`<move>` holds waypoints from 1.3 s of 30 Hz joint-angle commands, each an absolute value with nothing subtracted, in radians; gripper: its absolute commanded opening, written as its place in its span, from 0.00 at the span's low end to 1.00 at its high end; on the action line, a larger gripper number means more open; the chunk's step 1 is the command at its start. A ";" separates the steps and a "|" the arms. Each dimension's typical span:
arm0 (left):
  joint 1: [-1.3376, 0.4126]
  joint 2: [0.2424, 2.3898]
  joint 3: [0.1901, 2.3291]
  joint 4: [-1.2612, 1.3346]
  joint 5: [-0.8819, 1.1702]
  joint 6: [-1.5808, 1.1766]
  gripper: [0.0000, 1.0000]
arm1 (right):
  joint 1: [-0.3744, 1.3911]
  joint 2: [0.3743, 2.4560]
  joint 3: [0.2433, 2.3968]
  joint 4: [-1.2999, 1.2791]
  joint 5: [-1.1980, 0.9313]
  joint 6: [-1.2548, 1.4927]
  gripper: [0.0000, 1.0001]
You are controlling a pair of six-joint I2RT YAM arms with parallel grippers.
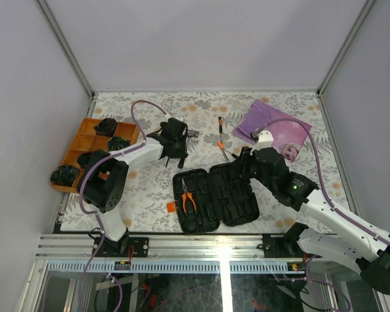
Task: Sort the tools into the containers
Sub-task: Pick up the hammer at the center of the board.
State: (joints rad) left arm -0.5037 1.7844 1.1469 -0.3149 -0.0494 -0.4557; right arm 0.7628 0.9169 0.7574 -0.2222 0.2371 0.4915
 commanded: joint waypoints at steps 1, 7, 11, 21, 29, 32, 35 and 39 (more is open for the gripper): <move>-0.503 1.722 1.140 -0.290 0.053 -0.492 0.00 | 0.754 0.920 0.724 -0.139 0.291 0.582 0.35; -0.503 1.718 1.104 -0.255 0.122 -0.530 0.00 | 0.699 1.070 0.753 -0.037 0.121 0.624 0.35; -0.504 1.728 1.098 -0.249 0.136 -0.543 0.00 | 0.593 1.229 0.821 0.043 -0.060 0.639 0.36; -0.507 1.747 1.101 -0.244 0.156 -0.549 0.00 | 0.415 1.696 1.005 0.325 -0.546 0.900 0.43; -0.521 1.794 1.124 -0.237 0.163 -0.552 0.00 | 0.417 1.895 1.122 0.372 -0.575 1.005 0.54; -0.526 1.809 1.137 -0.235 0.168 -0.554 0.00 | 0.417 1.948 1.150 0.378 -0.582 1.019 0.56; -0.530 1.820 1.150 -0.232 0.170 -0.556 0.00 | 0.419 1.996 1.177 0.394 -0.596 1.037 0.56; -0.534 1.829 1.166 -0.230 0.175 -0.557 0.00 | 0.427 2.064 1.231 0.398 -0.643 1.055 0.57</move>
